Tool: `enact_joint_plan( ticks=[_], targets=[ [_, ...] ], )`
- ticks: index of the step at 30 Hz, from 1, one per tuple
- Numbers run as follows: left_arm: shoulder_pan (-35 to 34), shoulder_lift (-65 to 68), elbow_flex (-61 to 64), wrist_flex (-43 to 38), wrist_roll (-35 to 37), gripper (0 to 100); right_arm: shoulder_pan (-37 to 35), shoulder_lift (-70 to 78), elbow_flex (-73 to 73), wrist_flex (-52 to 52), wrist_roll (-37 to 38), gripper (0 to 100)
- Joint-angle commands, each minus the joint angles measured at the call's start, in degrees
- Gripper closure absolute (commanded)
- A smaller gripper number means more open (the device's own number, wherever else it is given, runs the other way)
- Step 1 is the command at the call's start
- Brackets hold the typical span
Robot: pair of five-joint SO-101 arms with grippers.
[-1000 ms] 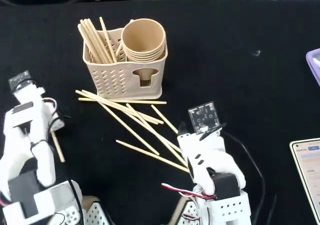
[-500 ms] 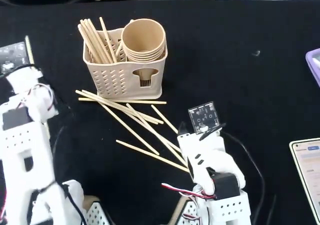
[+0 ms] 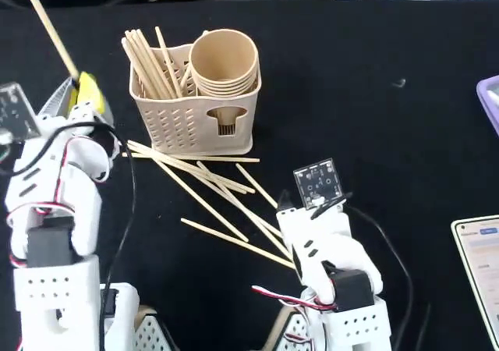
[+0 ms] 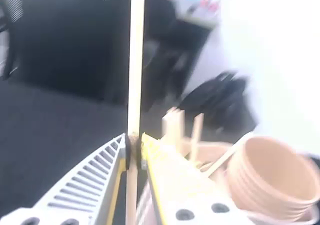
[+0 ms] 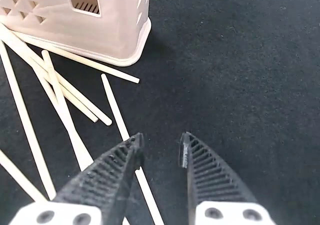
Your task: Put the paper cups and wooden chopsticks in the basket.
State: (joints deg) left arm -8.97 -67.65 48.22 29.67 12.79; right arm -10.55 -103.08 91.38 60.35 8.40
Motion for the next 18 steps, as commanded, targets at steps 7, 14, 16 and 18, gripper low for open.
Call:
enact_joint_plan(
  ticks=[7, 14, 16, 18],
  targets=[
    [8.3, 0.8, 7.2, -31.7, 0.8, 97, 0.7, -4.5, -0.1, -0.9, 0.4, 87.4],
    [11.4, 12.1, 3.0, -42.7, 0.5, 97, 0.7, -4.5, -0.1, -0.9, 0.6, 87.4],
    [11.7, 17.0, 0.2, -42.9, 0.5, 97, 0.7, -4.5, -0.1, -0.9, 0.7, 87.4],
    [11.7, 22.0, -2.2, -42.8, 0.5, 97, 0.7, -4.6, -0.1, -1.0, 0.7, 87.4]
  ],
)
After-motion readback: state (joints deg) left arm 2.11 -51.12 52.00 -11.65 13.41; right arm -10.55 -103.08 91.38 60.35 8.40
